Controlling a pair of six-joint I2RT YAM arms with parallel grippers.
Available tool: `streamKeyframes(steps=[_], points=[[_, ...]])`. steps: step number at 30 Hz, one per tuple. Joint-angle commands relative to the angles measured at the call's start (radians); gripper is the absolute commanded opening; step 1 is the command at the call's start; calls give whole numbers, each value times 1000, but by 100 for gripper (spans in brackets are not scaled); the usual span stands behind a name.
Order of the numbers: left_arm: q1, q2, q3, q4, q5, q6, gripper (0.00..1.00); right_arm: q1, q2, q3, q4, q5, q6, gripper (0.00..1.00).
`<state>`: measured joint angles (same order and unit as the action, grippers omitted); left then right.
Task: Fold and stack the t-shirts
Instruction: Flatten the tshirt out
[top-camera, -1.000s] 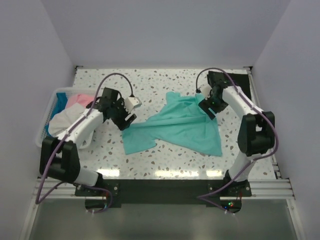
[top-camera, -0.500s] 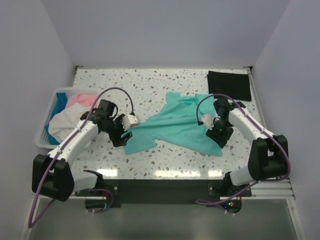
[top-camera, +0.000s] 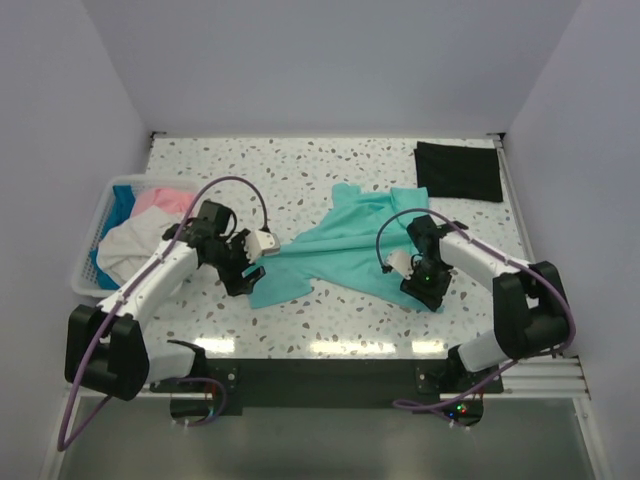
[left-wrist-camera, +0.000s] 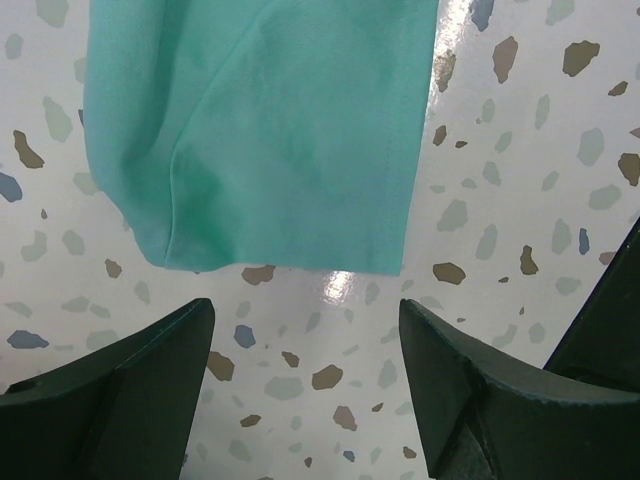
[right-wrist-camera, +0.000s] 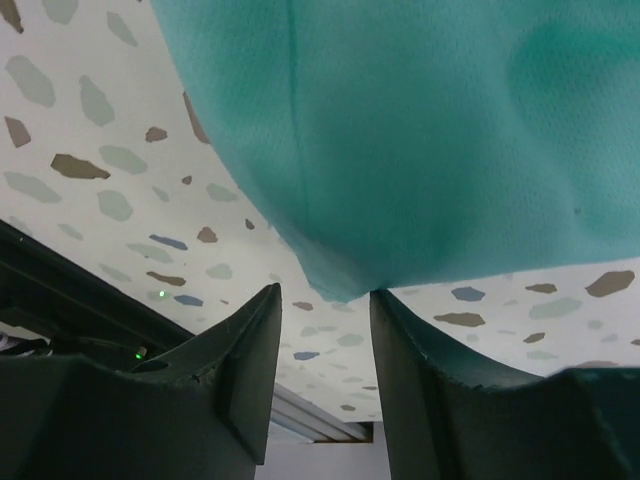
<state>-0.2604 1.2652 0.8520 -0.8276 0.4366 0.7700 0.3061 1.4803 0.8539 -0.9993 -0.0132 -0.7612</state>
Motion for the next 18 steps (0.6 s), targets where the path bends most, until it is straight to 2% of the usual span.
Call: streamKeyframes(steps=[1,7,10,11,18], points=[[-2,5,-5,21,-4,-3,80,7,28,-18,108,38,28,44],[-14,-4,-22,2,1,34,81,22,34,-39,120,50,22,33],[-42,-23,-51,7,-6,63,79,25,6,-21,88,44,19,13],[-66,-39,-60,11,-10,71,78,24,-5,-12,62,45,19,0],[-192,-92,-163,103,-47,94,73,24,-100,85,-70,32,16,0]])
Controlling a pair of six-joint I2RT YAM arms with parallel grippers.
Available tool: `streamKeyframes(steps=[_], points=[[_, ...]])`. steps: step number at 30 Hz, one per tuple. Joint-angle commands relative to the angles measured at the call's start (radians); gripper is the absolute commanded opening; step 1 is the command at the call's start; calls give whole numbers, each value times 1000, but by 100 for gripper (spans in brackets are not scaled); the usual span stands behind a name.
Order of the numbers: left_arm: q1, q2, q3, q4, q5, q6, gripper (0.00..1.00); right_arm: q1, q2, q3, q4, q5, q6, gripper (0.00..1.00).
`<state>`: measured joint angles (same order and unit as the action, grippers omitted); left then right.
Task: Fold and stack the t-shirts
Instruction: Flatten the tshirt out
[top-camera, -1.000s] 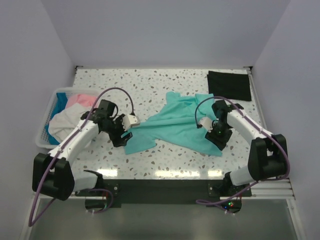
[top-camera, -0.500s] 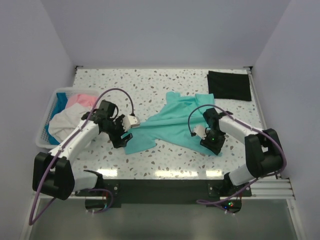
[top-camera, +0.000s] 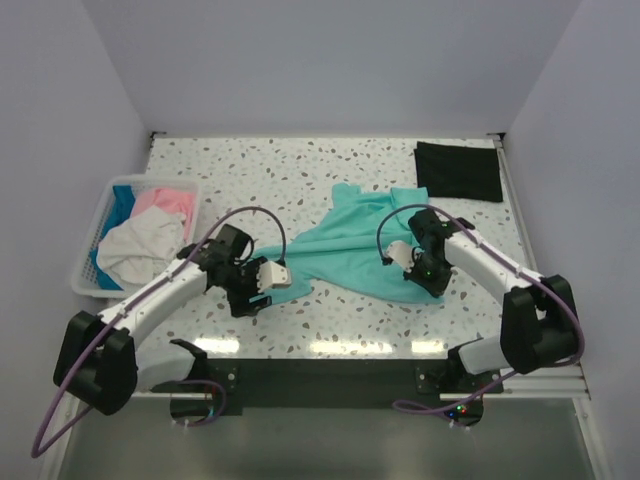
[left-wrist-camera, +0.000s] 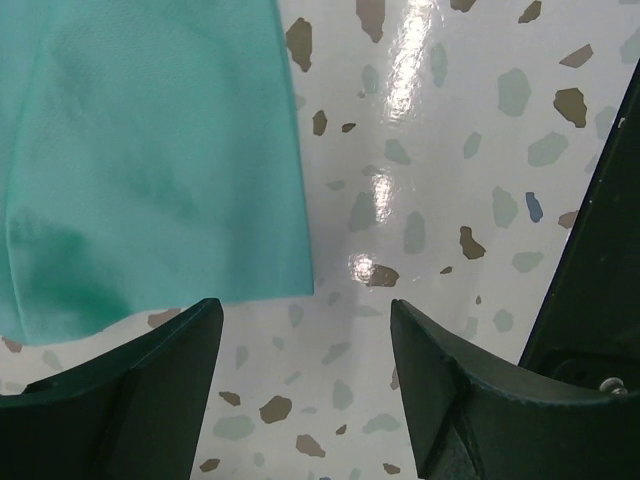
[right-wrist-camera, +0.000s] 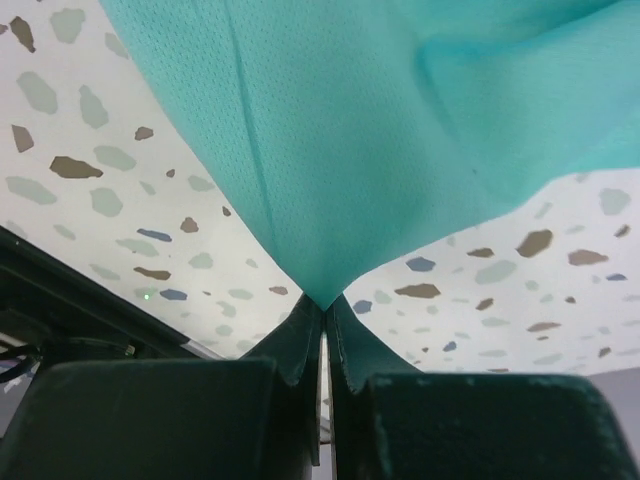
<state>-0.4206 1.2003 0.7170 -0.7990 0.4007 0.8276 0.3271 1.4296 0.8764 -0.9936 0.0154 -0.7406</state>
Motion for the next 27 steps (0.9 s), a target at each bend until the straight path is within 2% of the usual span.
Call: streamKeyframes(steps=[1,14,17,18,19,20,21,23,24,26,27], points=[[-44,-24,-42,104,-13,36,73,3,-58,78,-95,4,-5,0],[-58,67,-191,282,-98,189,63,3,-51,151,-162,8,14,0],[-58,74,-220,308,-129,188,48,3,-60,176,-178,8,18,0],[-58,73,-221,310,-135,176,35,4,-63,183,-181,12,20,0],[-58,58,-215,307,-144,160,27,3,-67,208,-186,17,23,0],[-58,48,-203,301,-148,141,5,4,-69,223,-188,20,26,0],[-57,35,-182,290,-151,75,0,3,-69,243,-189,27,29,0],[-15,-5,-67,236,-116,16,0,-6,-63,326,-180,58,33,0],[9,-13,46,219,-94,-49,0,-11,-58,363,-175,66,35,0],[106,-7,180,192,-25,-120,0,-40,-28,499,-151,92,37,0],[132,5,320,184,-17,-195,0,-49,-11,550,-143,100,37,0]])
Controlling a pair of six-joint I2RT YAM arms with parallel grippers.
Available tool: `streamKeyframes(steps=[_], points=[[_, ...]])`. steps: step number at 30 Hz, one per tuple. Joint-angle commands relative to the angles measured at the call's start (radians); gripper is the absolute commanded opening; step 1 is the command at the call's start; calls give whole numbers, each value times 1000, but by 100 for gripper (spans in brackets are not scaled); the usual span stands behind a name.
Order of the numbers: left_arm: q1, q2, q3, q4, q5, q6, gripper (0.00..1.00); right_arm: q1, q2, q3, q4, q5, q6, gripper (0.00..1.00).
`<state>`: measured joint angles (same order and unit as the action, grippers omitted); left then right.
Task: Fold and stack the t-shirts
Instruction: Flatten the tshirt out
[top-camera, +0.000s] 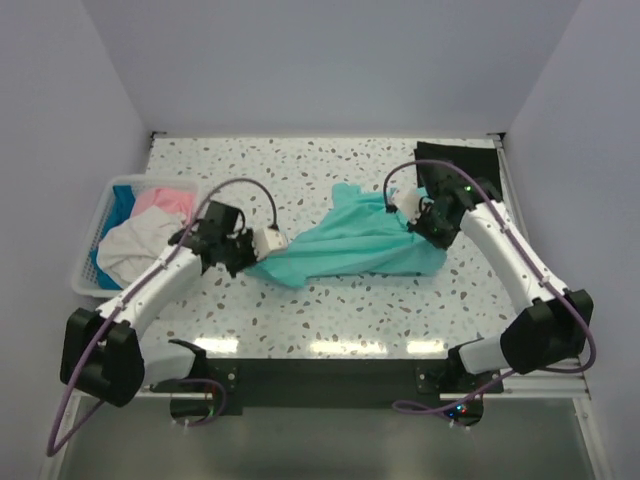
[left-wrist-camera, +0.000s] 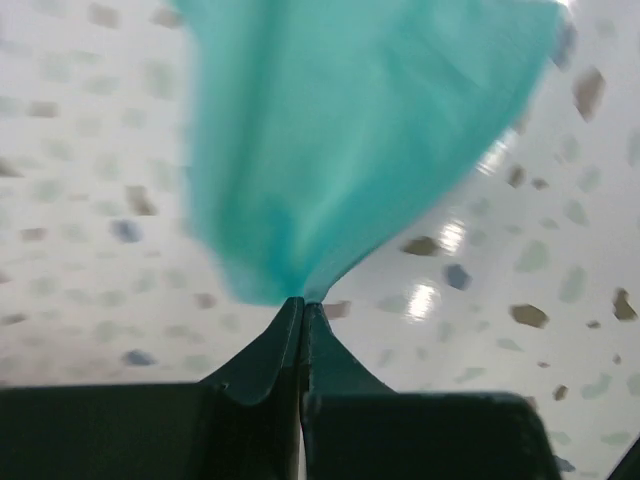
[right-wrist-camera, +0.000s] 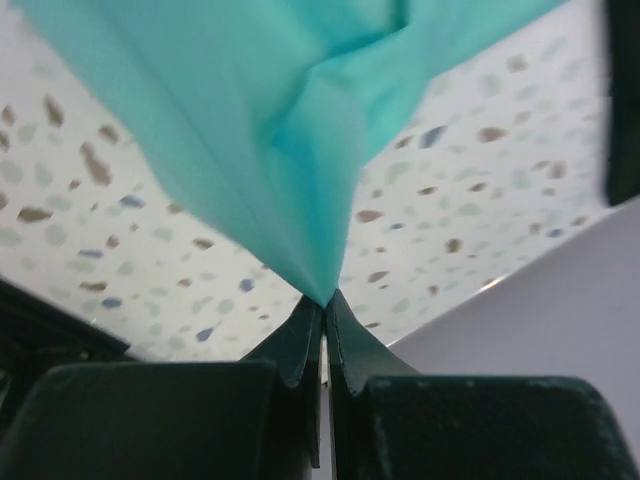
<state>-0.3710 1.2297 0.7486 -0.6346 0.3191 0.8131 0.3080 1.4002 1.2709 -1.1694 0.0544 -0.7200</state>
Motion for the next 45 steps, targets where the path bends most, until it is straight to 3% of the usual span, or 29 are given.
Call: streamKeyframes(steps=[1,6,9,15,19,26,34,41,45], points=[[114,8,357,13,69,-215,0,-46,54,268,48,77,16,0],[135,89,769,71,32,-383,0,-67,167,685,120,154,14,0],[136,137,961,143,-75,-434,0,-66,204,858,215,240,-7,0],[138,61,1012,291,-264,-451,0,-66,116,851,544,370,-110,0],[138,5,1000,316,-308,-460,0,-66,65,826,614,387,-142,0],[138,-137,966,329,-347,-451,0,-66,-70,794,617,360,-145,0],[138,-366,989,121,-178,-293,0,-67,-331,645,413,151,-292,0],[144,-446,1121,-91,-178,-266,0,-66,-460,754,203,79,-325,0],[158,-382,1250,-189,-208,-259,0,-67,-487,742,122,47,-361,0]])
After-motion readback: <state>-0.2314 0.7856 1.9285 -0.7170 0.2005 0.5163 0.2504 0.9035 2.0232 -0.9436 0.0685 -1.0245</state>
